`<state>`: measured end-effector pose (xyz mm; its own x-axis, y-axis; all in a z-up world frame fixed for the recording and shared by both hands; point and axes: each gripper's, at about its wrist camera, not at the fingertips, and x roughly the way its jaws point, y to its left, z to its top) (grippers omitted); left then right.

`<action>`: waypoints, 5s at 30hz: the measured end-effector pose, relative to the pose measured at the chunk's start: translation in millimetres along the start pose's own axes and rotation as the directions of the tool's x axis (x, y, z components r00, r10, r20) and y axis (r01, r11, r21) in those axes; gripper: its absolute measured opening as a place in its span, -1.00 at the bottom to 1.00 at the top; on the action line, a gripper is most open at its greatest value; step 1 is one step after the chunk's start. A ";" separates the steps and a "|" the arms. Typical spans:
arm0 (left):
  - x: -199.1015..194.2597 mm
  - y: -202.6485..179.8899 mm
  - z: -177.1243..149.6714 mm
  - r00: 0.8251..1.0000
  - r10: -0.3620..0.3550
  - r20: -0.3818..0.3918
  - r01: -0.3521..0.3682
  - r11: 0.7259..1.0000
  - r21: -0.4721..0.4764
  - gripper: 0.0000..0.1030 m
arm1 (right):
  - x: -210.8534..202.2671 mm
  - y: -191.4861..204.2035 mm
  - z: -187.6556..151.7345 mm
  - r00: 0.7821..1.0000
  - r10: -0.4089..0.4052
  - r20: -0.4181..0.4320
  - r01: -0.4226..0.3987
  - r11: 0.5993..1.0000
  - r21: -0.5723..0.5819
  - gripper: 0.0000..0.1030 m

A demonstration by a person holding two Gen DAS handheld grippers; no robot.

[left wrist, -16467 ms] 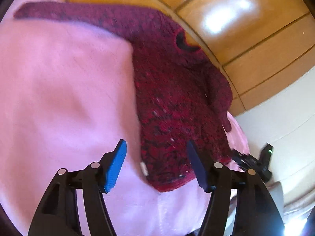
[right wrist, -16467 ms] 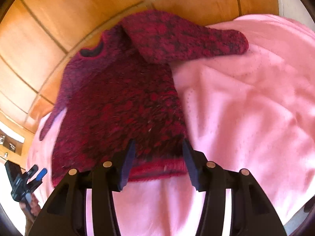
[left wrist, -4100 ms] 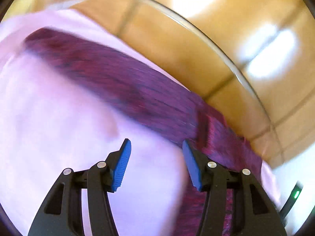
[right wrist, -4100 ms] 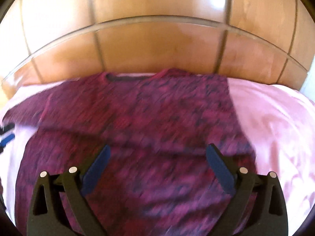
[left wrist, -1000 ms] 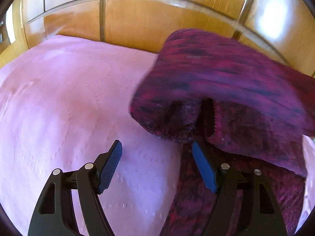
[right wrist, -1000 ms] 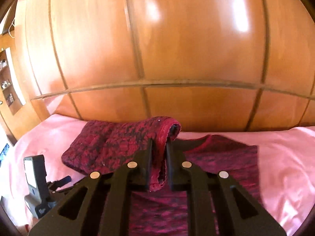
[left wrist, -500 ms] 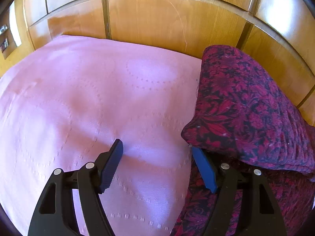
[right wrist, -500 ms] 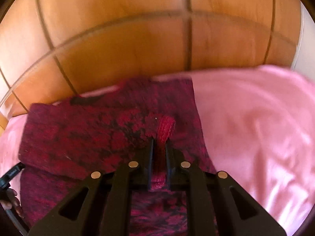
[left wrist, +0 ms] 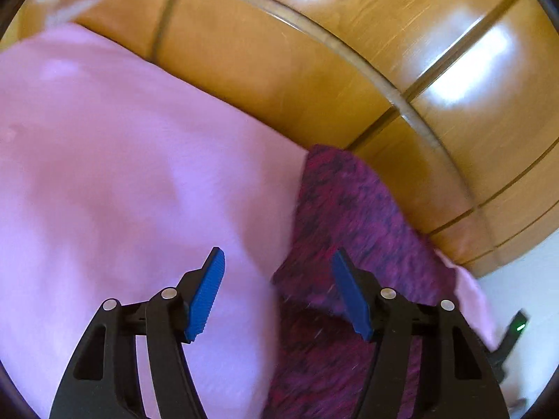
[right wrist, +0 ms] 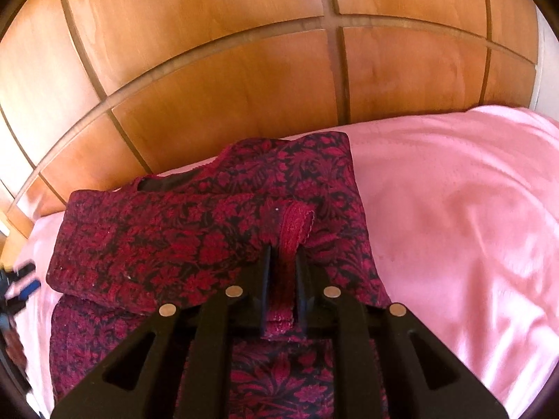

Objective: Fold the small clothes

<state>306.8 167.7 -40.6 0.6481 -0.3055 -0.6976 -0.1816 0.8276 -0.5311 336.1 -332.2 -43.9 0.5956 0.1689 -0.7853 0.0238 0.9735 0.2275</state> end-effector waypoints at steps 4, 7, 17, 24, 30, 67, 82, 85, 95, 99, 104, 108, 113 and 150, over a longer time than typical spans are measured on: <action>34.6 -7.3 26.6 0.999 -0.010 -0.050 0.010 1.000 0.005 0.23 | 3.0 1.9 -0.8 1.000 -0.014 0.008 0.015 0.999 -0.034 -0.76; 55.9 -9.1 38.0 0.992 -0.072 -0.100 0.068 0.997 -0.036 0.23 | 1.3 7.1 -1.6 0.999 -0.032 0.015 0.033 0.996 -0.082 -0.76; 104.1 -48.5 28.5 0.990 0.080 -0.112 -0.071 0.994 0.080 -0.30 | -11.9 32.5 9.5 0.970 -0.177 0.168 0.214 0.947 -0.239 -0.91; 89.1 -65.5 14.5 0.971 0.238 0.017 -0.238 0.961 0.144 0.11 | 32.8 28.3 -1.8 0.967 -0.248 0.054 0.254 0.933 -0.255 -0.84; 41.6 -103.0 -9.1 0.953 0.200 0.227 -0.263 0.918 0.296 0.11 | 7.9 21.8 3.9 0.974 -0.215 0.073 0.226 0.953 -0.202 -0.07; -36.9 -104.0 -172.1 0.958 0.224 0.181 -0.279 0.879 0.386 0.30 | -36.9 48.1 -85.2 0.995 -0.074 -0.069 0.056 0.971 -0.231 0.93; -47.7 -112.3 -160.8 0.956 0.182 0.230 -0.263 0.877 0.401 0.30 | -72.5 25.6 -90.4 1.000 0.014 -0.015 -0.015 0.997 -0.079 0.30; -32.8 -121.0 -140.3 0.954 0.191 0.232 -0.272 0.876 0.397 0.30 | -68.4 36.7 -69.2 1.000 0.011 0.029 -0.008 0.996 -0.090 0.27; 50.4 -116.0 -106.2 0.941 0.327 0.084 -0.332 0.856 0.396 0.33 | 3.3 55.7 -33.4 0.993 -0.121 -0.008 0.117 0.970 -0.211 0.29; 52.5 -104.0 -111.0 0.946 0.319 0.061 -0.319 0.880 0.351 0.34 | 2.5 63.2 -45.7 0.986 -0.166 0.028 0.168 0.949 -0.268 0.32; 19.3 -95.1 -126.1 0.952 0.295 0.084 -0.306 0.898 0.316 0.34 | -17.9 53.8 -49.0 0.991 -0.131 0.010 0.129 0.960 -0.249 0.73; -10.3 -83.1 -150.9 0.964 0.258 0.066 -0.265 0.909 0.321 0.34 | -45.4 42.7 -69.5 0.993 -0.122 0.013 0.121 0.956 -0.266 0.76; -40.7 -67.9 -184.3 0.978 0.207 0.008 -0.198 0.923 0.331 0.34 | -75.6 1.2 -91.3 0.992 -0.126 -0.021 0.119 0.974 -0.194 0.78; -111.6 -50.4 -177.7 0.926 -0.338 -0.169 0.361 0.923 0.130 -0.74 | -163.8 -19.7 -128.8 0.911 0.391 -0.133 -0.379 0.919 0.107 -0.59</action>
<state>112.1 76.4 -21.4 0.5368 -0.6423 -0.5471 0.1629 0.7152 -0.6797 134.7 -359.2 6.2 0.4448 0.5550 -0.7030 -0.1182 0.8144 0.5682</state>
